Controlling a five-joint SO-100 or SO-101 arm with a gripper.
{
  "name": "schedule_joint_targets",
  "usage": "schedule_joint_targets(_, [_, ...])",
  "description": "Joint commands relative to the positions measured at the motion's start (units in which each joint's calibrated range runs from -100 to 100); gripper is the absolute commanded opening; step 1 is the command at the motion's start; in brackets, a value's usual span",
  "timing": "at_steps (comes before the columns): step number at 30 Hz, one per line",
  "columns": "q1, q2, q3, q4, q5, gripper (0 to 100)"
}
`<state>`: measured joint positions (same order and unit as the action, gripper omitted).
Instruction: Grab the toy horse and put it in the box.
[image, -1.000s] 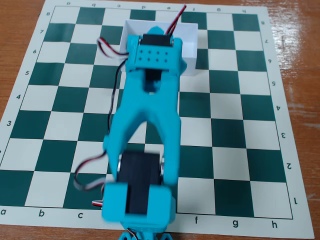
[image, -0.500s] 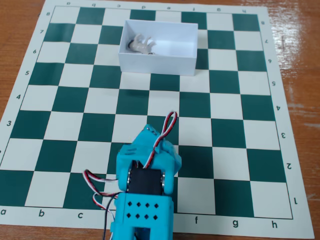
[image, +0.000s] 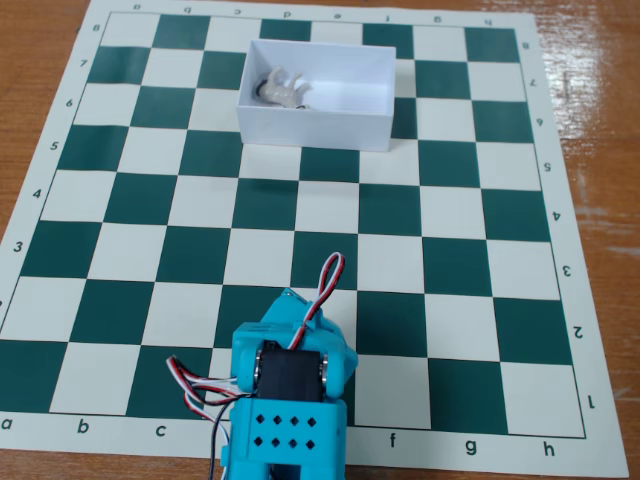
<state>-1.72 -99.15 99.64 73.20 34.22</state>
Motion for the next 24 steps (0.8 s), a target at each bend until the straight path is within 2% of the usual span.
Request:
schedule_joint_targets(1, [0.86, -0.41, 0.36, 0.88, 0.14, 0])
schedule_joint_targets(24, [-3.78, -0.41, 0.36, 0.88, -0.05, 0])
